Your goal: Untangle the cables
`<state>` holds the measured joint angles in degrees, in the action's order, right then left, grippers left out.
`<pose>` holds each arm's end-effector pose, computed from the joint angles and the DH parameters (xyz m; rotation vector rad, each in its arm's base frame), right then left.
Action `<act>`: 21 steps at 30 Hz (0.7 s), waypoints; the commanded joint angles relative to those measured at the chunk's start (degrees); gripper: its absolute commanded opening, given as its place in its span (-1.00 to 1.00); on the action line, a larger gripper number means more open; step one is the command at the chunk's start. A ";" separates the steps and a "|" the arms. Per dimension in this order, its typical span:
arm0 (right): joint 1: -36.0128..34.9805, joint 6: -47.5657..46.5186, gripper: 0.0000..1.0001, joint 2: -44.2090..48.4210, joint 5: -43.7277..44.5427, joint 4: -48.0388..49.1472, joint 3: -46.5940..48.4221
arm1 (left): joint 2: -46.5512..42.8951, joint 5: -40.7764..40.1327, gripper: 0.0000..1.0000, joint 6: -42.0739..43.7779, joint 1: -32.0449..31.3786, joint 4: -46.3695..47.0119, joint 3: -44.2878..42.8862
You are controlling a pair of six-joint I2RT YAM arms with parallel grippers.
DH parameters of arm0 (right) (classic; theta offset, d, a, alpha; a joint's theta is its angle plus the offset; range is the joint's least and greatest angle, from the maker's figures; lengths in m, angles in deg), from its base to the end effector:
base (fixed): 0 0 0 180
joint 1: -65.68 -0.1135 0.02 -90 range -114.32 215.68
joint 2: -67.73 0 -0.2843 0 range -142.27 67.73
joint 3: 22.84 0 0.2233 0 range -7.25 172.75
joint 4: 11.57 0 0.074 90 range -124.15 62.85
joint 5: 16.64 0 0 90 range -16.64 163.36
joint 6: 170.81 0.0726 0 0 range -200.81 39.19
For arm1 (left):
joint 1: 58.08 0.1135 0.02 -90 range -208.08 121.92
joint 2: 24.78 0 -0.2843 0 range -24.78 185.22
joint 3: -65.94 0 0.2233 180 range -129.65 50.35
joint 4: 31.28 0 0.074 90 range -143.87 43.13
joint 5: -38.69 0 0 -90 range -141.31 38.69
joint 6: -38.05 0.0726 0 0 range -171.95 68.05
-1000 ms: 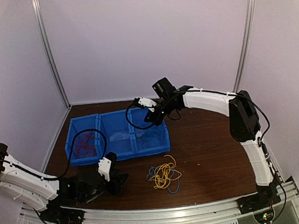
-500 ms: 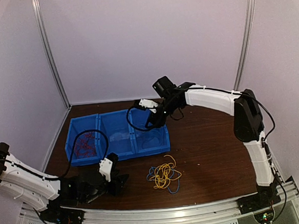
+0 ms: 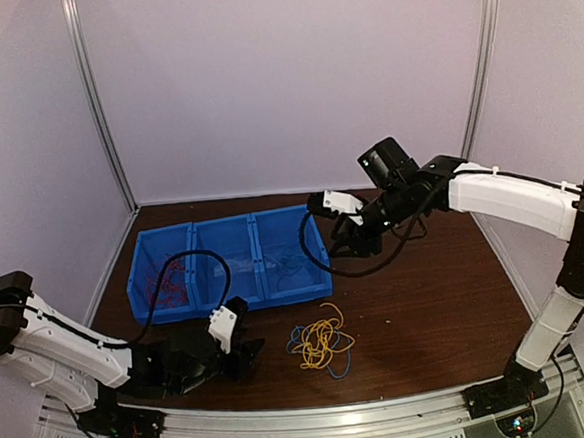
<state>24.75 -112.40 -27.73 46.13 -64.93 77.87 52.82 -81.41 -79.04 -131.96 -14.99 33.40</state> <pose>0.2517 0.2622 0.3138 -1.5828 1.7855 0.6476 0.1007 -0.2172 0.1673 0.5078 1.9844 -0.5774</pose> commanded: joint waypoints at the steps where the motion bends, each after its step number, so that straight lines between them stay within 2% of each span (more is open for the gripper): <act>1: -1.19 -6.02 -0.20 6.18 -7.35 0.72 -11.80 | 2.94 1.63 -0.05 2.83 -0.20 3.99 -3.52; 5: -5.22 -8.12 -0.30 12.29 -5.37 3.28 -25.56 | 4.61 0.12 -0.07 3.61 -0.20 6.05 -3.81; 10: -11.69 -8.24 -0.39 12.63 -0.48 4.73 -34.14 | 6.75 -2.45 -0.06 3.69 -0.12 8.95 -3.55; 16: -12.82 -5.86 -0.51 9.83 3.57 10.77 -34.52 | 9.33 -1.88 -0.06 3.51 -0.07 6.37 -6.28; 21: -12.16 -4.07 -0.52 5.47 1.72 13.62 -31.49 | 7.27 -2.42 -0.06 2.31 -0.12 5.72 -5.11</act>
<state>12.25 -117.89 -19.45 47.12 -55.99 43.64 61.76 -82.53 -76.27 -131.96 -10.05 28.42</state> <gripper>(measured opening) 0.229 0.471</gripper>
